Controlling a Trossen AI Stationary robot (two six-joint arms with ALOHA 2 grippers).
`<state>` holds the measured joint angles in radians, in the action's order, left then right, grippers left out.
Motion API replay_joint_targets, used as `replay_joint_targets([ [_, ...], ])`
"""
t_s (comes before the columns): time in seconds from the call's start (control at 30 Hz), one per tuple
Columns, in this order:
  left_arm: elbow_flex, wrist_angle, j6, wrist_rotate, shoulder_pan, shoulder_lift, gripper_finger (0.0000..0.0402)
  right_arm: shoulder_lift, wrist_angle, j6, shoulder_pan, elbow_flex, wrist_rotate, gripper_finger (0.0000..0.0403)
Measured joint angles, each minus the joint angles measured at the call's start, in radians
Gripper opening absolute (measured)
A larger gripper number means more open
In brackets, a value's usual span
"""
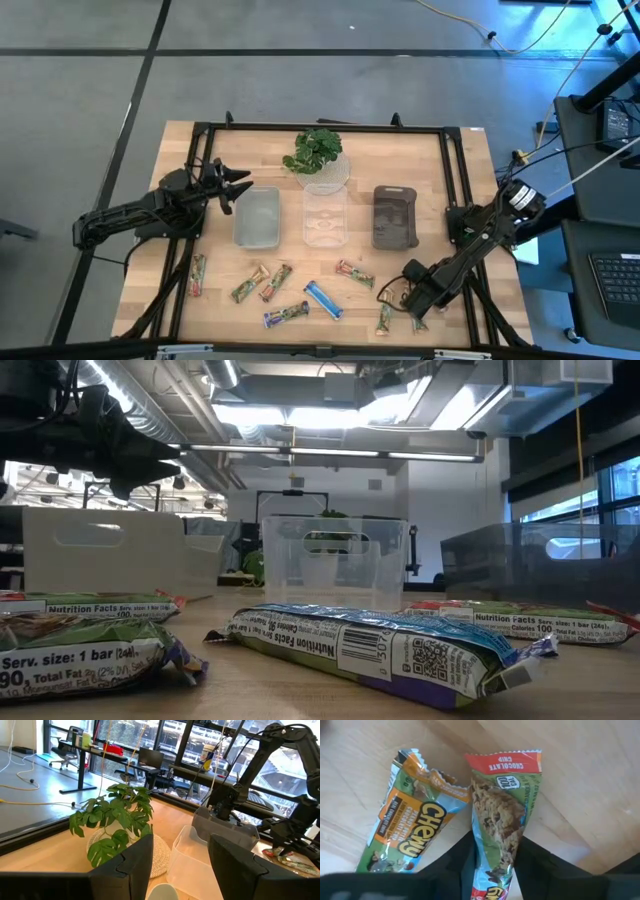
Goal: Pick and place Granola Bars by type
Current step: Put the red granola bar into the black transparent bin
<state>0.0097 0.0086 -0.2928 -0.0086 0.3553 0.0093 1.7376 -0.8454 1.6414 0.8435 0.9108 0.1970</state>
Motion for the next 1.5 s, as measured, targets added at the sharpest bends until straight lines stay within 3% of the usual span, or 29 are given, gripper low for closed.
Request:
replay_joint_targets([
  [0.43,0.000,0.000,0.000,0.000,0.000,0.000,0.0182,-0.007,-0.020,0.000,0.006,0.034,-0.011,0.0115],
  [0.77,0.000,0.000,0.000,-0.001,0.000,0.000,0.0182,-0.181,-0.040,0.008,0.003,0.037,-0.073,0.0115],
  [0.93,0.000,0.000,0.000,-0.001,0.000,0.000,0.0181,-0.334,-0.040,-0.003,-0.037,0.073,-0.209,0.0115],
  [1.07,0.000,0.000,0.000,-0.001,0.000,0.000,0.0182,-0.457,-0.057,-0.030,-0.095,0.102,-0.461,0.0115],
  [1.2,0.000,0.001,0.000,0.000,0.000,0.000,0.0181,-0.542,-0.055,-0.168,-0.181,0.111,-0.670,0.0115],
  [1.33,0.000,0.006,0.000,-0.001,0.000,0.000,0.0182,-0.578,-0.066,-0.309,-0.299,0.111,-0.711,0.0115],
  [1.5,0.000,0.018,0.000,0.000,0.000,0.000,0.0180,-0.567,-0.088,-0.373,-0.466,0.111,-0.707,0.0115],
])
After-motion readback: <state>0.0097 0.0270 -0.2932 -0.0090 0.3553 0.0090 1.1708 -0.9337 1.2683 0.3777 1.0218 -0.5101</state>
